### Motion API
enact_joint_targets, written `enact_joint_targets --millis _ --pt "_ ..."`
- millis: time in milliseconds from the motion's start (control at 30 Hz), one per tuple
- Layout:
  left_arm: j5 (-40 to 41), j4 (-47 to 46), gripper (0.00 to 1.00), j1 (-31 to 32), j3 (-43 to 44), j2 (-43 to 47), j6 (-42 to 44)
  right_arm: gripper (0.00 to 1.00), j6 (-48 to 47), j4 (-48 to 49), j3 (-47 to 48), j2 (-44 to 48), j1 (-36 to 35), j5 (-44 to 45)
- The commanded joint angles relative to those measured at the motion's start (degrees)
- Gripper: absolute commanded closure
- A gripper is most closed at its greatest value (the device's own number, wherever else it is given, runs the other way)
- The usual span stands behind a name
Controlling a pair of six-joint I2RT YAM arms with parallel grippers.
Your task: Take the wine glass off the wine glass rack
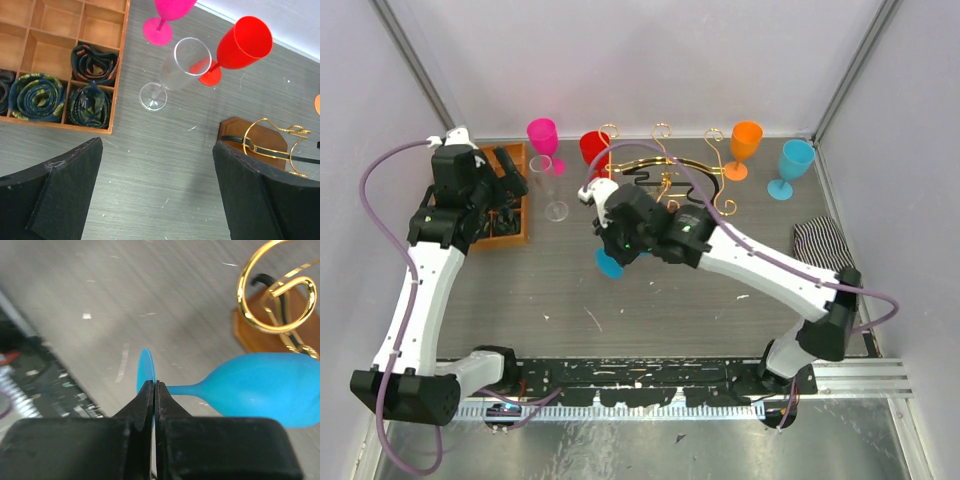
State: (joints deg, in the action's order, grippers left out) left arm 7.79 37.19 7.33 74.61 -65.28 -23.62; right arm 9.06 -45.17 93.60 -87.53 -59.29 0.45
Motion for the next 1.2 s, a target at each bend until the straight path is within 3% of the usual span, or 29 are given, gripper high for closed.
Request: enact_joint_targets --millis 0,367,633,1167 --pt "-0.2 2.7 0.02 -1.7 2.0 1.7 -0.7 0.99 -5.9 6.2 -1.9 -4.7 -3.0 25.2" --pt "4.4 6.9 0.02 -5.8 4.5 2.6 -3.8 0.99 -10.7 9.8 2.7 -21.1 -12.5 43.7" --pt "4.1 7.2 0.02 -7.0 4.9 2.9 -4.6 1.00 -10.0 6.2 3.6 -30.3 -14.5 49.7" --pt "2.6 5.2 0.02 -7.3 1.9 4.3 -4.7 0.99 -2.9 9.0 1.4 -44.3 -17.3 62.0"
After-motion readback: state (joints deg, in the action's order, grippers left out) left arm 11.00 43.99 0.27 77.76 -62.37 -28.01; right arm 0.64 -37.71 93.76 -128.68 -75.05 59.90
